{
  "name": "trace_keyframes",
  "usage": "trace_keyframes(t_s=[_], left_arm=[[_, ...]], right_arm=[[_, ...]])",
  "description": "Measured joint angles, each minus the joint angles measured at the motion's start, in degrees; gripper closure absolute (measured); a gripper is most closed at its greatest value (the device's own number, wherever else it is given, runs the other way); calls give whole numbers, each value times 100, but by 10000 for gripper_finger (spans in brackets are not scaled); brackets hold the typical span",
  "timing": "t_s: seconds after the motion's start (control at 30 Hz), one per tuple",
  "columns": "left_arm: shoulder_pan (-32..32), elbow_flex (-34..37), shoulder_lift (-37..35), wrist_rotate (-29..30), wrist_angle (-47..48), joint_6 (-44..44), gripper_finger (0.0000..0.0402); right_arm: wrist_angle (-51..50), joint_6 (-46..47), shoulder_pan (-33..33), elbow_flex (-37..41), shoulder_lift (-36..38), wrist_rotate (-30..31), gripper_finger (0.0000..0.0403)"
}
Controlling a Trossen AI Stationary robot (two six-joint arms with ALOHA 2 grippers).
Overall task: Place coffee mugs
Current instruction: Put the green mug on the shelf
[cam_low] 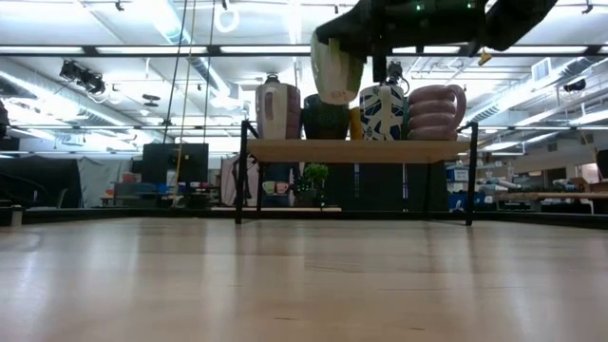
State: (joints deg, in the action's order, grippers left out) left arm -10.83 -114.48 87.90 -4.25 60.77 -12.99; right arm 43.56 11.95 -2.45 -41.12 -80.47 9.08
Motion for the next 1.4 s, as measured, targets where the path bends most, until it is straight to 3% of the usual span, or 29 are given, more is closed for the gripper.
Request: trace_keyframes(t_s=[0.4, 0.77, 1.2, 1.4], left_arm=[[0, 0, 9, 15, 73, -114, 260], [0, 0, 11, 13, 221, -120, 260], [0, 0, 11, 13, 214, -181, 260], [0, 0, 11, 13, 212, -179, 260]], right_arm=[[1242, 25, 82, 2, -845, -15, 350], [1205, -1, -483, 2, -942, -502, 350], [1203, -56, -681, 0, -942, -909, 351], [1205, -141, -502, 0, -942, -663, 351]])
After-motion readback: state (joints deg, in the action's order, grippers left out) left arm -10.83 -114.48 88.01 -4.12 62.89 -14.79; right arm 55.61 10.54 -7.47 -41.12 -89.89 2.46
